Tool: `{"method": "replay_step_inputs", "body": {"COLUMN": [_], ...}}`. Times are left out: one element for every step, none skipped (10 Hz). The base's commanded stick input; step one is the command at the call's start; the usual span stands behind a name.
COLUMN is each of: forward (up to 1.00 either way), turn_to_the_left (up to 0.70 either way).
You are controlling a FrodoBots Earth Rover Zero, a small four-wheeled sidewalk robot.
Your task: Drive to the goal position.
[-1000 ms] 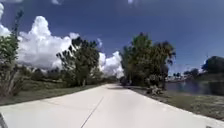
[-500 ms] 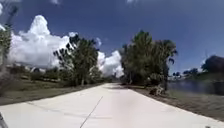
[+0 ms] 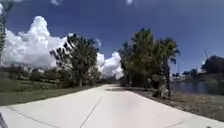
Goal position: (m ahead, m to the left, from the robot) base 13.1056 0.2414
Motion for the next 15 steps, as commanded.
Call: {"method": "replay_step_inputs", "body": {"forward": [0.85,0.85,0.85,0.85,0.85,0.85,0.85,0.85,0.85,0.85,0.85,0.85,0.85,0.85,0.85], "turn_to_the_left": [0.00,0.00,0.00,0.00,0.00,0.00,0.00,0.00,0.00,0.00,0.00,0.00,0.00,0.00,0.00]}}
